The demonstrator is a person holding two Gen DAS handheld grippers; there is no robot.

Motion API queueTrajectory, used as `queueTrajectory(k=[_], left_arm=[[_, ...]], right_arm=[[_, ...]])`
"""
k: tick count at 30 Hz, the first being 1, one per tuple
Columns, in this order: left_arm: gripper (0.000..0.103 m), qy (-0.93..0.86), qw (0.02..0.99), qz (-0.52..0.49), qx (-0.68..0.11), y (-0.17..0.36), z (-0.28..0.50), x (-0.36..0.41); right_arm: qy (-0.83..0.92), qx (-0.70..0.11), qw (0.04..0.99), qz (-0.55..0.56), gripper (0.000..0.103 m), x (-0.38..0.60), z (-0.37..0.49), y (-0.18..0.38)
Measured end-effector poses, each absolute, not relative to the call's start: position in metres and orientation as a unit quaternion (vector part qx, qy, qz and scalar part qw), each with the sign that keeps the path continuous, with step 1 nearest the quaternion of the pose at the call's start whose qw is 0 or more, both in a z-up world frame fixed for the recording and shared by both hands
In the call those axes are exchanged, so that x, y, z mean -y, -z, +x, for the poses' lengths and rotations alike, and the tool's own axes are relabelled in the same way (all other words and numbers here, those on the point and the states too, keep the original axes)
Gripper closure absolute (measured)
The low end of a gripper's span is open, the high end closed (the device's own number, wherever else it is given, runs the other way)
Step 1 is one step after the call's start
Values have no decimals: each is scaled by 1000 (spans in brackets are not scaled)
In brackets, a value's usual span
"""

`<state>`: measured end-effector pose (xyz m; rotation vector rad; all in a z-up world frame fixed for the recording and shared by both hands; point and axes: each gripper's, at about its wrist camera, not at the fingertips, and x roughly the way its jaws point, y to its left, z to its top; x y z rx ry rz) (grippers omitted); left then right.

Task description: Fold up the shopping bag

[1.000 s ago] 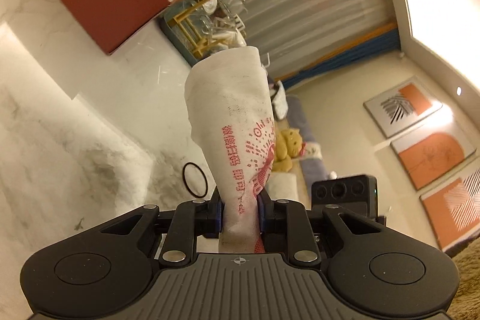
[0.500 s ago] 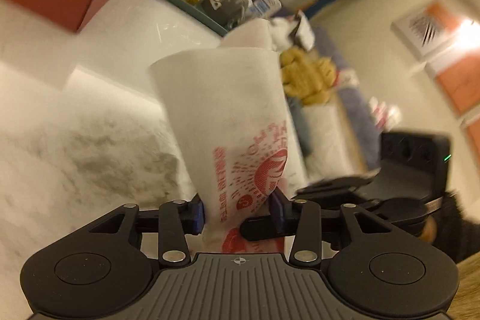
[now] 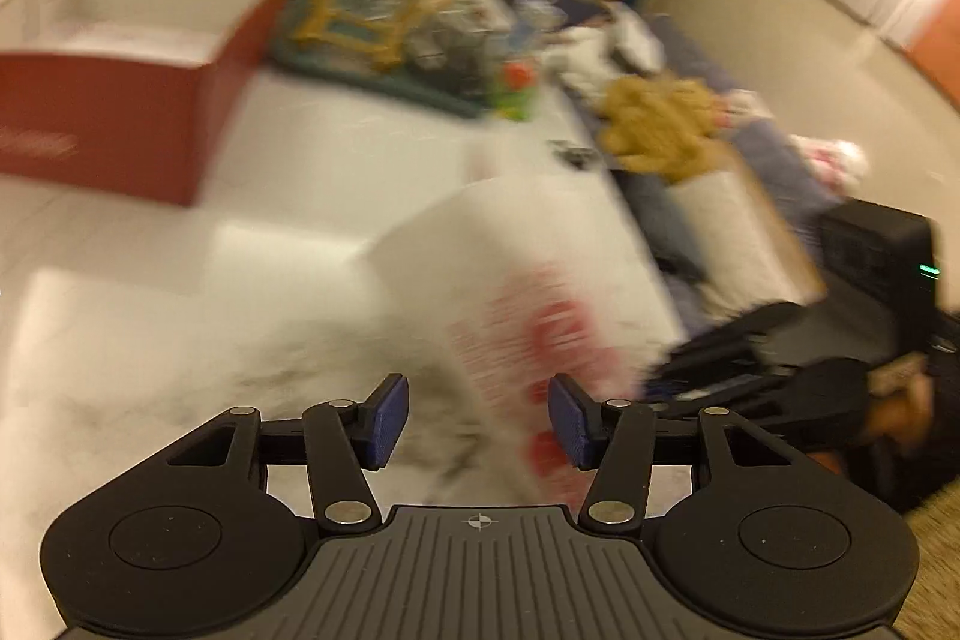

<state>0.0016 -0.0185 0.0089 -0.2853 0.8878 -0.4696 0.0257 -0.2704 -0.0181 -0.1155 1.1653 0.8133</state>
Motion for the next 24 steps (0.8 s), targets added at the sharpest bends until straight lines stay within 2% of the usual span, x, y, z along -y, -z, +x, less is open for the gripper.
queueTrajectory(k=[3,5,8,10,13,18,20,24], left_arm=[[51,288,847,-35,-445,-11,2,43],[51,298,825,-35,-480,-5,4,44],[51,311,814,-154,-466,-3,3,23],[51,305,809,-197,-462,0,7,12],[49,326,799,-227,-452,-6,14,1],[43,341,802,-196,-449,-20,27,-4],[38,358,797,-194,-447,-23,29,-4],[35,392,767,-287,-419,-19,33,-4]], right_arm=[[-399,-523,747,-95,97,263,19,14],[-409,-521,743,-91,97,262,17,9],[-433,-499,745,-97,97,261,11,1],[-458,-483,740,-98,97,262,7,-4],[-491,-468,728,-98,97,259,3,-12],[-544,-449,698,-127,97,254,-2,-23],[-558,-443,689,-134,97,253,-1,-28],[-617,-431,647,-120,97,253,-2,-39]])
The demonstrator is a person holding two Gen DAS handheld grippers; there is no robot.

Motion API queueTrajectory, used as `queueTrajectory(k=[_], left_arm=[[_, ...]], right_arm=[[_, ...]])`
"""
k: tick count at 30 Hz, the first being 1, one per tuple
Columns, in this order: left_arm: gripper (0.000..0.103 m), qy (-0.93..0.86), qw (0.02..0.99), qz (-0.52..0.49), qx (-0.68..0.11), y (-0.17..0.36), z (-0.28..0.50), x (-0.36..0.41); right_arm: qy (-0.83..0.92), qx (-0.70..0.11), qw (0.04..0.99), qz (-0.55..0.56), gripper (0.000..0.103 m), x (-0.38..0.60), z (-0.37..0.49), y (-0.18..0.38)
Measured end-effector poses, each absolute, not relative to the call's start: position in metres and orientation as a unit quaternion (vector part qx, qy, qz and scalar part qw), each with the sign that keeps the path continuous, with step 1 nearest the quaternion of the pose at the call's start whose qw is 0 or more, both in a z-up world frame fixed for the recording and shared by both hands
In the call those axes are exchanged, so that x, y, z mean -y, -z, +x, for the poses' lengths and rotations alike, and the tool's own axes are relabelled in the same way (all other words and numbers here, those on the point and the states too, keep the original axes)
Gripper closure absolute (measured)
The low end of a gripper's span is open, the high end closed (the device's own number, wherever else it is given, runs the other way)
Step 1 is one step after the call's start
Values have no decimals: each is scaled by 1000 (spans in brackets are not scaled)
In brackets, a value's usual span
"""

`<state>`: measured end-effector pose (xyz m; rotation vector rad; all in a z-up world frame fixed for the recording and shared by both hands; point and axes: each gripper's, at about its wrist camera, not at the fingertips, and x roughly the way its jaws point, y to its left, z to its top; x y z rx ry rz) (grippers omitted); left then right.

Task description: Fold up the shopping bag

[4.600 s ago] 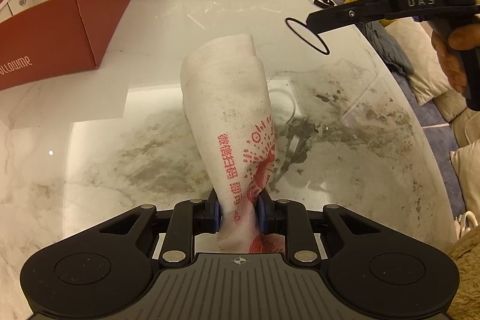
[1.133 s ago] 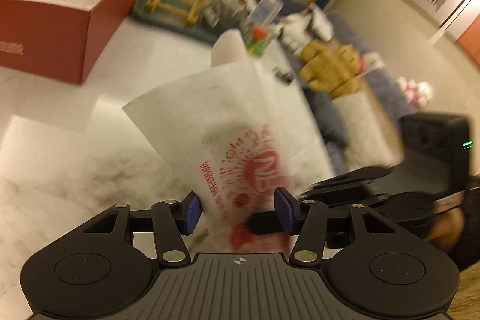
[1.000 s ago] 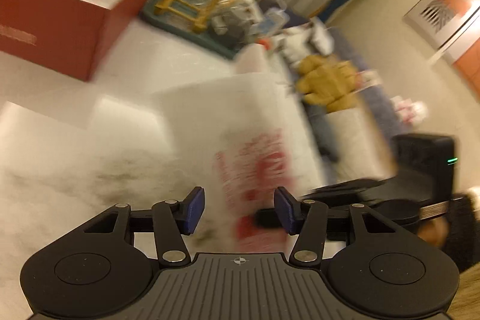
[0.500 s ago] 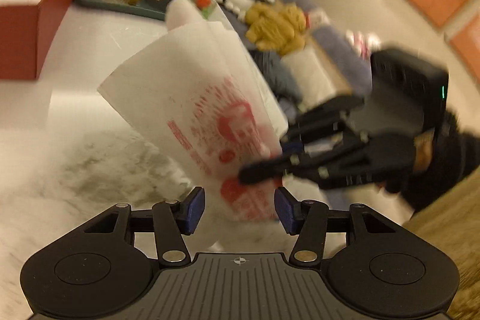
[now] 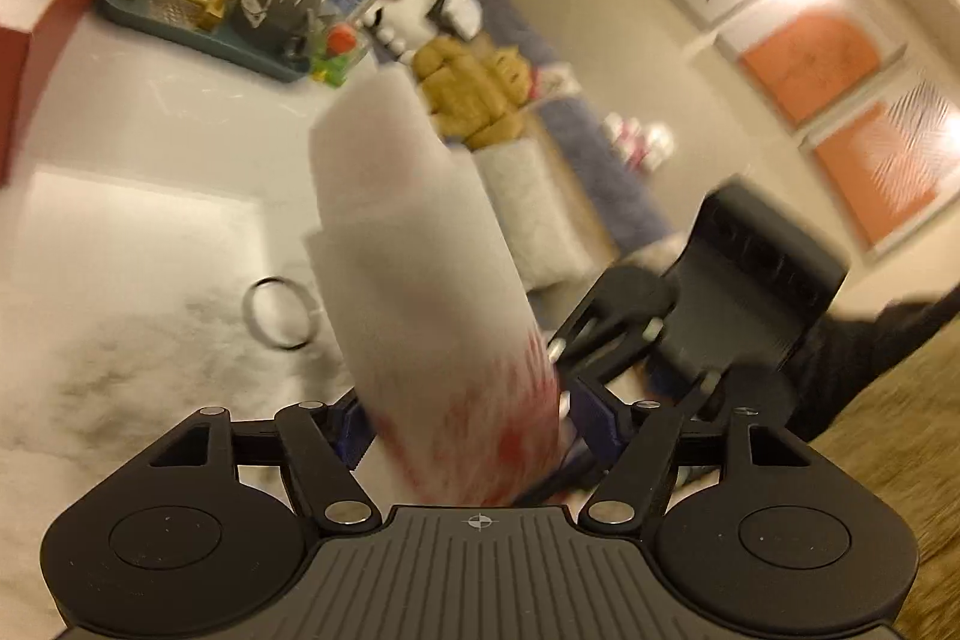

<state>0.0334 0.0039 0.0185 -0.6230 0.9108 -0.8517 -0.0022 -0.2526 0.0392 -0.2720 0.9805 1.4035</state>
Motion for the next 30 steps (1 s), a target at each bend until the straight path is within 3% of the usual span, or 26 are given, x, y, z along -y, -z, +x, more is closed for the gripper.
queueTrajectory(k=[2,6,9,14,17,18,19,20,22,30], left_arm=[[35,397,760,-321,-402,-13,34,-4],[37,387,778,-296,-397,-14,23,0],[55,365,783,-296,-407,-12,16,-5],[72,345,795,-267,-421,-13,17,1],[76,328,808,-253,-419,-18,10,2],[77,319,812,-253,-418,-19,10,1],[77,309,813,-256,-422,-18,10,-1],[77,297,815,-257,-427,-15,11,-3],[77,273,816,-260,-438,-9,14,-7],[76,137,836,-318,-426,3,24,-27]], right_arm=[[-631,-425,636,-127,97,250,-6,-42],[-632,-433,632,-114,97,252,-3,-42],[-633,-439,626,-120,97,254,-1,-41],[-632,-450,618,-129,96,253,5,-36],[-625,-458,617,-133,91,246,17,-28],[-620,-465,618,-131,89,244,19,-26],[-610,-470,624,-131,79,243,20,-24],[-597,-474,633,-135,56,241,22,-22],[-565,-475,657,-154,29,239,19,-20],[-410,-461,764,-189,30,251,-13,-27]])
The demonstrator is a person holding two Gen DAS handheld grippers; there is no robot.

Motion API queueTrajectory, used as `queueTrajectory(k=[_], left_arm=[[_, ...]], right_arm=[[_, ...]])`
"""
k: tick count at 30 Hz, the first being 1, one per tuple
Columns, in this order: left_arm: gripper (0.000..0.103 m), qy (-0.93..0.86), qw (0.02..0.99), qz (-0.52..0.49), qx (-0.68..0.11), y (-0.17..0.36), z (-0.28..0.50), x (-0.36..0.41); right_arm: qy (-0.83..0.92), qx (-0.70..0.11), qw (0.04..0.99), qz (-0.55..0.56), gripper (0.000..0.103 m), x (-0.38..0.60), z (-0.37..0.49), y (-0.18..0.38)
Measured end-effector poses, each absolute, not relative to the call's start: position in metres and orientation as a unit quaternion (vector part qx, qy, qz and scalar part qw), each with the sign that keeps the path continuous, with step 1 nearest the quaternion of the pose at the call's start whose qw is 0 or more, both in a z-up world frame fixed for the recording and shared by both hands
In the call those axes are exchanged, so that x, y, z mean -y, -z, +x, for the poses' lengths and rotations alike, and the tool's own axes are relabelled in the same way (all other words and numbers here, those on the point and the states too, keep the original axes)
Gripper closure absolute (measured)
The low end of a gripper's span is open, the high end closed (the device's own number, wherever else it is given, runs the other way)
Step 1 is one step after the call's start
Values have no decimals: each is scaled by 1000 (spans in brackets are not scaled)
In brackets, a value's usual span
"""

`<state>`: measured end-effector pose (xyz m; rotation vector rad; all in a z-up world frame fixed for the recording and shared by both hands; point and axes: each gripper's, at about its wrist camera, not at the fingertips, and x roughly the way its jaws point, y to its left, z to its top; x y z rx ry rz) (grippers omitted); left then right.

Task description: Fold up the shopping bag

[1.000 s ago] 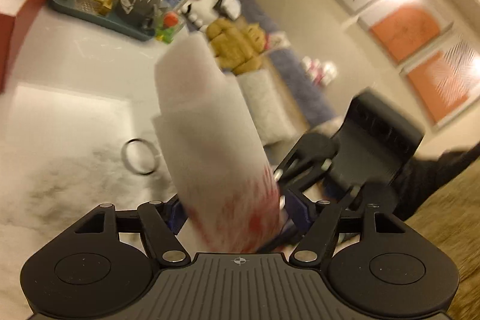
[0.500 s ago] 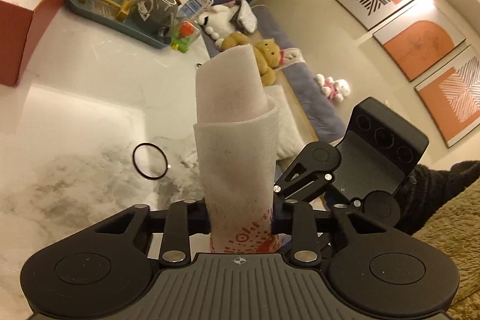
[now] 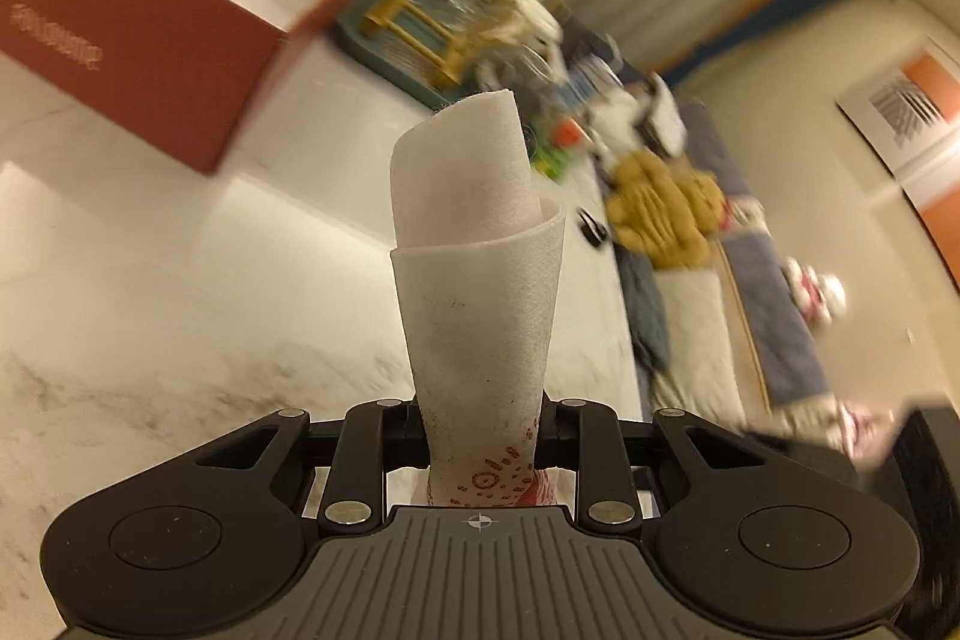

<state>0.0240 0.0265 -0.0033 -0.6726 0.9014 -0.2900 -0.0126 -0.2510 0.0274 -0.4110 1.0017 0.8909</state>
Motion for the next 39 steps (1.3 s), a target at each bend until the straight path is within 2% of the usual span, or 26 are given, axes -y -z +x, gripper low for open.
queueTrajectory(k=[3,5,7,10,13,15,16,17,18,24,26,28,30,32,33,34,35,39], left_arm=[[76,124,837,-345,-407,1,21,-28],[76,124,832,-363,-401,0,18,-27],[76,123,824,-384,-399,2,15,-28],[76,108,806,-426,-397,8,8,-33],[76,77,780,-465,-412,18,-1,-38],[76,70,778,-455,-428,20,-5,-33],[76,70,778,-446,-437,21,-7,-29],[76,70,781,-436,-441,20,-10,-26],[76,69,784,-426,-445,19,-13,-22],[76,30,764,-459,-453,26,-27,-30],[76,10,748,-484,-453,32,-29,-36],[76,0,729,-514,-452,40,-32,-36],[76,-3,708,-541,-454,48,-36,-35],[76,1,695,-553,-460,52,-38,-34],[76,-1,701,-542,-464,49,-40,-32],[76,3,702,-536,-468,49,-40,-30],[76,6,704,-531,-472,48,-41,-28],[76,18,705,-512,-490,47,-38,-16]], right_arm=[[-368,-419,805,-201,35,250,-37,-37],[-380,-388,820,-181,45,251,-51,-48],[-416,-367,815,-167,50,244,-68,-51],[-405,-356,815,-212,51,218,-86,-45],[-307,-272,852,-326,48,187,-105,-32],[-285,-251,848,-369,51,174,-109,-22],[-290,-263,845,-365,56,170,-108,-18],[-294,-276,843,-357,67,167,-106,-14],[-297,-288,841,-349,67,164,-103,-10],[-265,-275,810,-444,62,139,-107,19],[-260,-246,810,-465,45,135,-112,22],[-259,-225,809,-478,37,131,-116,26],[-277,-238,806,-466,37,124,-112,27],[-287,-217,799,-482,38,121,-114,31],[-273,-209,792,-504,40,120,-114,35],[-257,-202,784,-527,54,119,-113,39],[-259,-210,784,-524,61,122,-110,39],[-279,-235,772,-520,67,134,-98,41]])
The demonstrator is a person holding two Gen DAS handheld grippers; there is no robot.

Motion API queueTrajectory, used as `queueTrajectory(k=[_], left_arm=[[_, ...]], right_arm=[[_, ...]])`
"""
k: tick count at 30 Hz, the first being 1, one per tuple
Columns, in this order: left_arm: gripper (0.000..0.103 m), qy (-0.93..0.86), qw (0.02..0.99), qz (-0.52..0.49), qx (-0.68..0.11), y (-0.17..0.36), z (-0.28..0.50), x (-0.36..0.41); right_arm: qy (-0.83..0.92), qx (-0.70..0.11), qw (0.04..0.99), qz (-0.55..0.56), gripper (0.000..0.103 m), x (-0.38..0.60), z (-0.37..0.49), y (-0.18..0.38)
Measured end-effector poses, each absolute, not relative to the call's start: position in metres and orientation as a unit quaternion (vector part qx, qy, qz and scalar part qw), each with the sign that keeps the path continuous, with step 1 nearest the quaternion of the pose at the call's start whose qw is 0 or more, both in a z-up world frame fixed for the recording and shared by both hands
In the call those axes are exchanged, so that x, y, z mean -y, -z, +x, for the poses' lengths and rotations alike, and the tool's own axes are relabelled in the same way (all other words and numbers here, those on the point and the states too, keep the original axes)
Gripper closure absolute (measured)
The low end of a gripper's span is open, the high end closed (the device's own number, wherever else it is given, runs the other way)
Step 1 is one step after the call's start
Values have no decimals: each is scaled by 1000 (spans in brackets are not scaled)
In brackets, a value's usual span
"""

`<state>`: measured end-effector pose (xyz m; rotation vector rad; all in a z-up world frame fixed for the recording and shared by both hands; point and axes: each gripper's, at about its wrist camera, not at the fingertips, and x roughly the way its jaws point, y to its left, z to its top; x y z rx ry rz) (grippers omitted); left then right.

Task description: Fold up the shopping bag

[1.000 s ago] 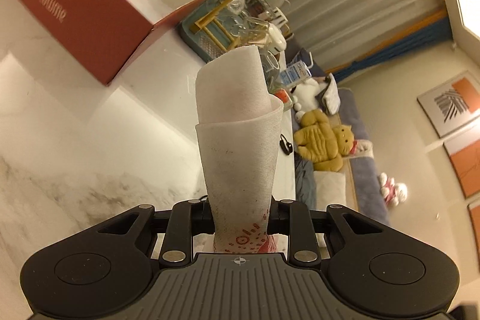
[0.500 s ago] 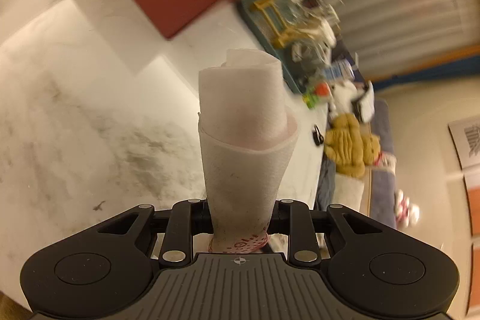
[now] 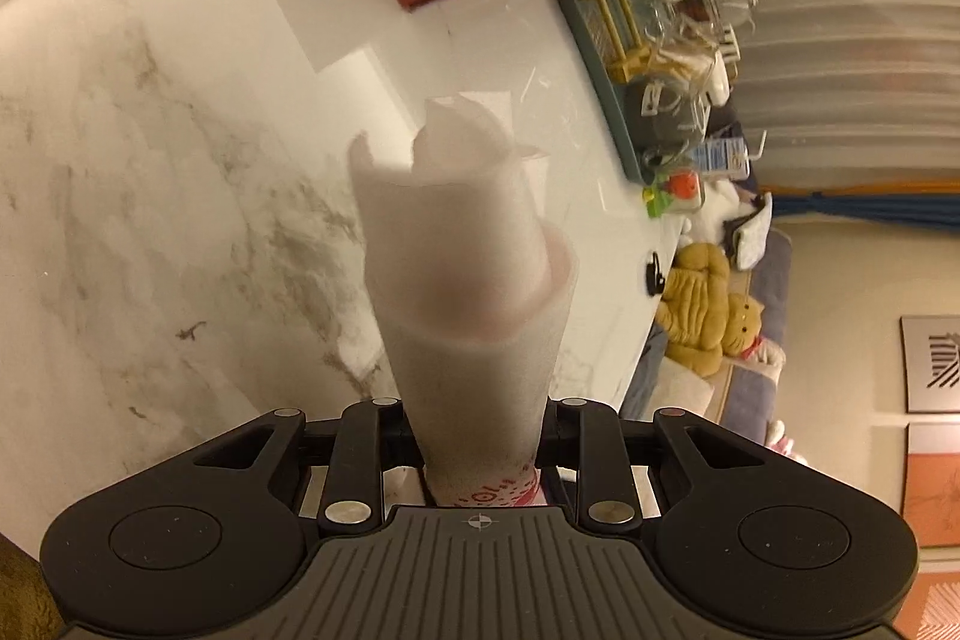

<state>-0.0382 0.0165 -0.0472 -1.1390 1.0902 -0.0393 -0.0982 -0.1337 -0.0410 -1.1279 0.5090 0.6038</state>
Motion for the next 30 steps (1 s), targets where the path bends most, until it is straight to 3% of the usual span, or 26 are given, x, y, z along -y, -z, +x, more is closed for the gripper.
queueTrajectory(k=[1,2,3,5,10,12,14,16,19,23,27,30], left_arm=[[76,20,706,-506,-495,46,-38,-13],[76,23,710,-493,-502,45,-36,-10],[76,25,715,-480,-509,44,-34,-7],[74,35,722,-458,-518,42,-30,-1],[61,81,740,-384,-546,34,-6,8],[46,106,747,-352,-554,30,2,9],[39,122,760,-340,-541,21,6,5],[39,149,778,-321,-519,8,3,1],[36,179,828,-182,-499,-20,3,7],[36,214,886,130,-389,-62,-35,36],[36,269,822,439,-242,-70,-76,87],[36,286,785,497,-235,-60,-65,123]], right_arm=[[-281,-231,764,-533,70,136,-97,45],[-285,-235,761,-534,85,139,-94,46],[-293,-253,766,-513,93,142,-89,44],[-318,-296,773,-462,94,151,-72,35],[-353,-306,754,-462,94,169,-69,29],[-367,-308,744,-465,95,177,-67,26],[-368,-311,735,-477,95,184,-64,27],[-364,-318,733,-478,95,194,-62,27],[-367,-317,727,-487,95,204,-49,24],[-383,-332,702,-500,95,224,-23,18],[-402,-394,692,-453,95,233,-2,3],[-424,-398,669,-463,95,221,-3,-3]])
